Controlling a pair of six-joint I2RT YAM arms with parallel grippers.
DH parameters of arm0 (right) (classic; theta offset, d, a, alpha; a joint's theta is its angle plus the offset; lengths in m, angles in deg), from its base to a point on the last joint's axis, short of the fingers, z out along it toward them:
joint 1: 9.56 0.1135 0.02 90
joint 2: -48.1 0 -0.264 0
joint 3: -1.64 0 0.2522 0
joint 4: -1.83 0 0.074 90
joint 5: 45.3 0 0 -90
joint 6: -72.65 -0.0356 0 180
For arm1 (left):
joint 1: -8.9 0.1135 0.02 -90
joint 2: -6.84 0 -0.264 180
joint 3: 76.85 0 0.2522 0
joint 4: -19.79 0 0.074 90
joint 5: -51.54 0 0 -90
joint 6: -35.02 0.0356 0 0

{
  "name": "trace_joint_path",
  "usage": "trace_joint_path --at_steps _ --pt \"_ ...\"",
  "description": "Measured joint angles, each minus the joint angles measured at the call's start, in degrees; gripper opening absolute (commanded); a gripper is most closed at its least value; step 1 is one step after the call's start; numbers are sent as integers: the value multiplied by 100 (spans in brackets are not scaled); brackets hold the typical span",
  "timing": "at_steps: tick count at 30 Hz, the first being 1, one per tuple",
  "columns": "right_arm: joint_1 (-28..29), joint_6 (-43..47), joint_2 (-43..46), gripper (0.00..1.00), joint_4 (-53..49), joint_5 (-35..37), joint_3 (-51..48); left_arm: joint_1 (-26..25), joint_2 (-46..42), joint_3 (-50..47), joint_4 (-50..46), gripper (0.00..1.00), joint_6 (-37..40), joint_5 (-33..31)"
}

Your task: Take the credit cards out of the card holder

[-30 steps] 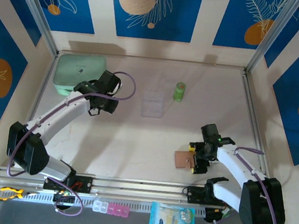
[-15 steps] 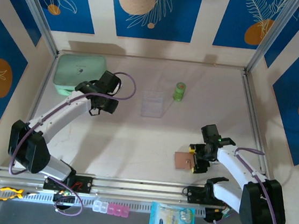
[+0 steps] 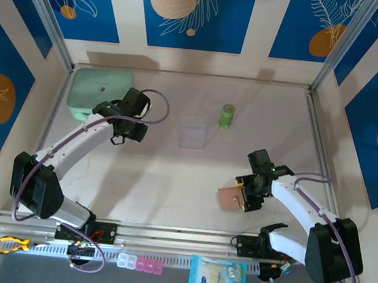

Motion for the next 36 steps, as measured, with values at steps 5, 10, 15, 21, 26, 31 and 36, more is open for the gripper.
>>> trace_joint_path --at_steps 5,10,15,21,26,31,36 --pt "437 459 -691 74 42 66 542 35 0 0 13 42 0 57" --pt "964 1075 -1613 74 98 131 1325 46 0 -4 17 42 -2 116" --pt "1576 1711 -2583 74 -22 321 2326 68 0 -9 17 43 -2 144" --pt "2295 2553 -3665 73 -243 487 3501 83 0 -11 20 43 -2 142" --pt "2763 3235 -4391 73 -376 498 4325 111 0 -13 24 43 -7 142" --pt "3064 3679 -4892 73 -551 496 4824 138 0 -26 39 43 -17 142" --pt "3215 3987 -5040 75 -796 527 5077 155 0 -31 42 44 -17 142"
